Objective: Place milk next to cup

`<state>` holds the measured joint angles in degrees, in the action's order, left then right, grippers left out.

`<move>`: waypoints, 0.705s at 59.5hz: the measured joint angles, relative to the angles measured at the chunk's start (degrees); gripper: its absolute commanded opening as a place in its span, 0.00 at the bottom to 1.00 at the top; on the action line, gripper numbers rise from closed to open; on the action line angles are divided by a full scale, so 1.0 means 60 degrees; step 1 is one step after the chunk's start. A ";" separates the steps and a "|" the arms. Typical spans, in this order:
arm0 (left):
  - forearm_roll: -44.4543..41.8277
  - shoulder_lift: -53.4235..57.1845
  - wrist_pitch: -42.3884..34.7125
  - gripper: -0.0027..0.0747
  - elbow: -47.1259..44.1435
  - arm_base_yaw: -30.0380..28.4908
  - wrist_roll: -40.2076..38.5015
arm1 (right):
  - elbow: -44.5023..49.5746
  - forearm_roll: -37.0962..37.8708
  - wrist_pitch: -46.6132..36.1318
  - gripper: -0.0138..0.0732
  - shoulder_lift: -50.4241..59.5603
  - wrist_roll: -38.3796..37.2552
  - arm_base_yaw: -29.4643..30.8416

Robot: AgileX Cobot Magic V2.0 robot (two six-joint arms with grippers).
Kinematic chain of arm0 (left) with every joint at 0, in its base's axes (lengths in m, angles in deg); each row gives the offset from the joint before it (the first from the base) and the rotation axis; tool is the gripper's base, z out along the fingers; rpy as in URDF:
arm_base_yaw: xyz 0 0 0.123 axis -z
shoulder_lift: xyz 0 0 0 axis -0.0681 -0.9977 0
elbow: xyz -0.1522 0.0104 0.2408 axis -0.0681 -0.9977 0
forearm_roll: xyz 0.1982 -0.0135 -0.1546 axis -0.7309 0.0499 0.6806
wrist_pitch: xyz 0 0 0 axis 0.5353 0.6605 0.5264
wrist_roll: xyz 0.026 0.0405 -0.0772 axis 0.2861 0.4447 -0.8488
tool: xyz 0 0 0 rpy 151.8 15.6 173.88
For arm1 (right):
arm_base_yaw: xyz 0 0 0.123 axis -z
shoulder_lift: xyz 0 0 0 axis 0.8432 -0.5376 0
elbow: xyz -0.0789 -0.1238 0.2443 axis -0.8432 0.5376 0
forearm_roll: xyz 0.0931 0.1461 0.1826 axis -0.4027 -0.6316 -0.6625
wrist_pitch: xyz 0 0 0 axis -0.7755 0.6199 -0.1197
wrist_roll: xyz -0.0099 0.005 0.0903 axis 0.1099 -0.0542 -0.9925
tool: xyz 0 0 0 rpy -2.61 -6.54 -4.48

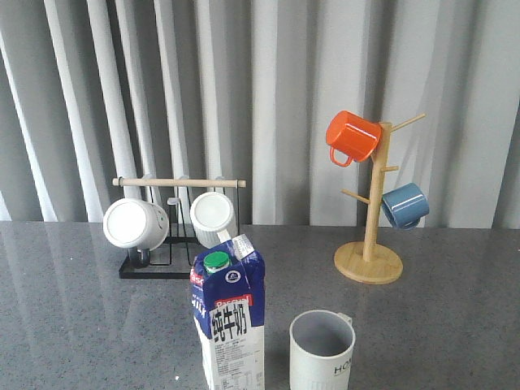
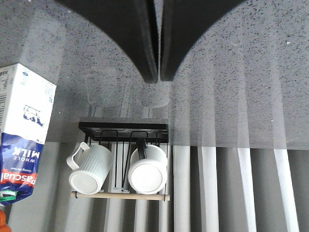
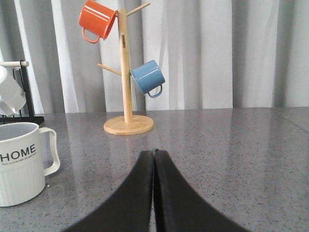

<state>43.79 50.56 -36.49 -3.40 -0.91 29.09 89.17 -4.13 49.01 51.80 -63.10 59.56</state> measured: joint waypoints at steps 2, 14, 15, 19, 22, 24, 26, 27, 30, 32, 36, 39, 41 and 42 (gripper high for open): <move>0.0000 0.0000 0.0000 0.03 0.0000 0.0000 0.0000 | 0.0000 -0.0009 -0.0024 0.15 0.0000 0.0000 0.0000; 0.0000 0.0000 0.0000 0.03 0.0000 0.0000 0.0000 | 0.0000 -0.0052 -0.0058 0.15 0.0000 0.0000 0.0000; 0.0000 0.0000 0.0000 0.03 0.0000 0.0000 0.0000 | 0.0000 -0.0052 -0.0058 0.15 0.0000 0.0000 0.0000; 0.0000 0.0000 0.0000 0.03 0.0000 0.0000 0.0000 | 0.0000 -0.0072 -0.0058 0.15 0.0000 0.0000 0.0000; 0.0000 0.0000 0.0000 0.03 0.0000 0.0000 0.0000 | 0.0000 -0.0080 -0.0058 0.15 0.0000 0.0000 0.0000; 0.0000 0.0000 0.0000 0.03 0.0000 0.0000 0.0000 | 0.0000 -0.0080 -0.0058 0.15 0.0000 0.0000 0.0000; 0.0000 0.0000 0.0000 0.03 0.0000 0.0000 0.0000 | 0.0000 -0.0080 -0.0058 0.15 0.0000 0.0000 0.0000; 0.0000 0.0000 0.0000 0.03 0.0000 0.0000 0.0000 | 0.0000 -0.0080 -0.0058 0.15 0.0000 0.0000 0.0000; 0.0000 0.0000 0.0000 0.03 0.0000 0.0000 0.0000 | 0.0000 -0.0080 -0.0060 0.15 0.0000 0.0000 0.0000; 0.0000 0.0000 0.0000 0.03 0.0000 0.0000 0.0000 | 0.0000 -0.0080 -0.0060 0.15 0.0000 0.0000 0.0000; 0.0000 0.0000 0.0000 0.03 0.0000 0.0000 0.0000 | 0.0000 -0.0080 -0.0060 0.15 0.0000 0.0000 0.0000; 0.0000 0.0000 0.0000 0.03 0.0000 0.0000 0.0000 | 0.0000 -0.0080 -0.0069 0.15 0.0000 0.0000 0.0000; 0.0000 0.0000 0.0000 0.03 0.0000 0.0000 0.0000 | 0.0000 -0.0080 -0.0069 0.15 0.0000 0.0000 0.0000; 0.0000 0.0000 0.0000 0.03 0.0000 0.0000 0.0000 | 0.0000 -0.0080 -0.0069 0.15 0.0000 0.0000 0.0000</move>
<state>43.79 50.56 -36.49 -3.40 -0.91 29.09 89.17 -4.62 48.59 51.80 -63.10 59.56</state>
